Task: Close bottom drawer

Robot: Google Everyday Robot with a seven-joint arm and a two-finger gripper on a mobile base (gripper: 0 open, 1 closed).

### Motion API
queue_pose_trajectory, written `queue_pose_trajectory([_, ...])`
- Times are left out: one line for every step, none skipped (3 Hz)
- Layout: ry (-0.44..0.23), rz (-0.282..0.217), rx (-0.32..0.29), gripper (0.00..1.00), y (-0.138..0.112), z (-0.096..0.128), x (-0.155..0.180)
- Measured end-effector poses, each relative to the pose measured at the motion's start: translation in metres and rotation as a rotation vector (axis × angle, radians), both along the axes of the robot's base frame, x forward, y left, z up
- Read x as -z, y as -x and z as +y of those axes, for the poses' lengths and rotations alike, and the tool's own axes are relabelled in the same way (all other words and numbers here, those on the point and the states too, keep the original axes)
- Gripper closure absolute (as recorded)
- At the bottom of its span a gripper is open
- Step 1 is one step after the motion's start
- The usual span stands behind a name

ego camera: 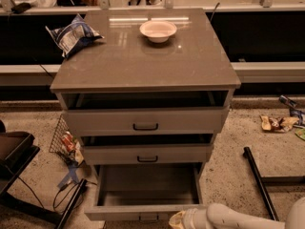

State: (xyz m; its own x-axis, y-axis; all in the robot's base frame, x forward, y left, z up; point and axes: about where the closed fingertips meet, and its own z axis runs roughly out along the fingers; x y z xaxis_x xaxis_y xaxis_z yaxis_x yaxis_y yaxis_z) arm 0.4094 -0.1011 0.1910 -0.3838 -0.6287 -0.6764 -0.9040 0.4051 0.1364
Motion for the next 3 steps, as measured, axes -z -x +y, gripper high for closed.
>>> queue_pose_trajectory([-0.014, -0.039, -0.023, 1.0, -0.037, 0.015, 0.003])
queue_pose_trajectory([-0.014, -0.047, -0.027, 1.0, -0.046, 0.019, 0.003])
queue_pose_trajectory([-0.006, -0.072, -0.063, 1.0, -0.094, 0.046, 0.005])
